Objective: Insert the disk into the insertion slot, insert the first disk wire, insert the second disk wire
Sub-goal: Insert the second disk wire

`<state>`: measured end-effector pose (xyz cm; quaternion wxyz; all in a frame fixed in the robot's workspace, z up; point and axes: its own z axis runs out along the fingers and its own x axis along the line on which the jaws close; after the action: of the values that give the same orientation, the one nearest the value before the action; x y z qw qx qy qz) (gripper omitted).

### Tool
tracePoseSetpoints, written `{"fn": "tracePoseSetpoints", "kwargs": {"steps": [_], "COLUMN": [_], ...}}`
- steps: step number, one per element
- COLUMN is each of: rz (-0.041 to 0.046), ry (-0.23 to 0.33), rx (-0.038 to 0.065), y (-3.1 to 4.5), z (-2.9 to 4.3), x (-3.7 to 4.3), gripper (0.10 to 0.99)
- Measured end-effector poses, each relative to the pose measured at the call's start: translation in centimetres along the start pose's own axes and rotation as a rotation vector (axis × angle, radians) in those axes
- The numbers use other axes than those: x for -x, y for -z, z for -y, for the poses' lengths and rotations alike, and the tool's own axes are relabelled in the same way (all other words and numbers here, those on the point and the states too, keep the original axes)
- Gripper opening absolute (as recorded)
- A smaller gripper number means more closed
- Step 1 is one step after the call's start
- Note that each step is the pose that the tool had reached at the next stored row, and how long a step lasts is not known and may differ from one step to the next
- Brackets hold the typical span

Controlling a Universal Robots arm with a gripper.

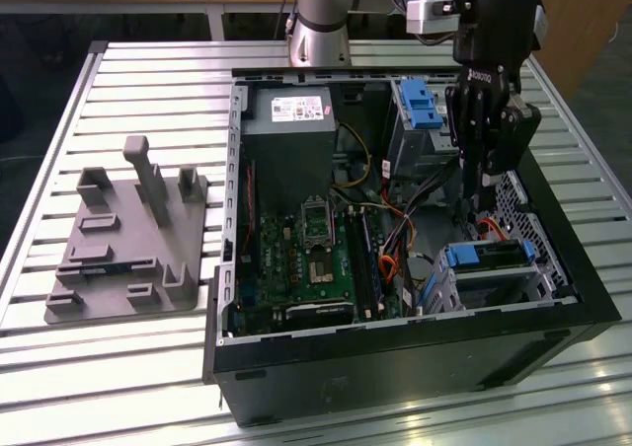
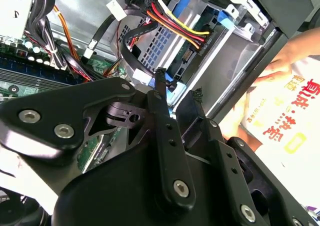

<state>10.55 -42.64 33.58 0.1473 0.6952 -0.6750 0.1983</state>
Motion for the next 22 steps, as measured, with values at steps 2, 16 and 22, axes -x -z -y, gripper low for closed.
{"fn": "tracePoseSetpoints", "kwargs": {"steps": [2,16,22], "rz": [0.0,0.0004,0.0022], "ry": [0.0,0.0,0.0], "rx": [0.0,0.0,0.0], "y": [-0.03,-0.19,-0.27], "z": [0.0,-0.02,-0.02], "x": [0.01,-0.02,-0.02], "gripper": [0.357,0.271,0.271]}}
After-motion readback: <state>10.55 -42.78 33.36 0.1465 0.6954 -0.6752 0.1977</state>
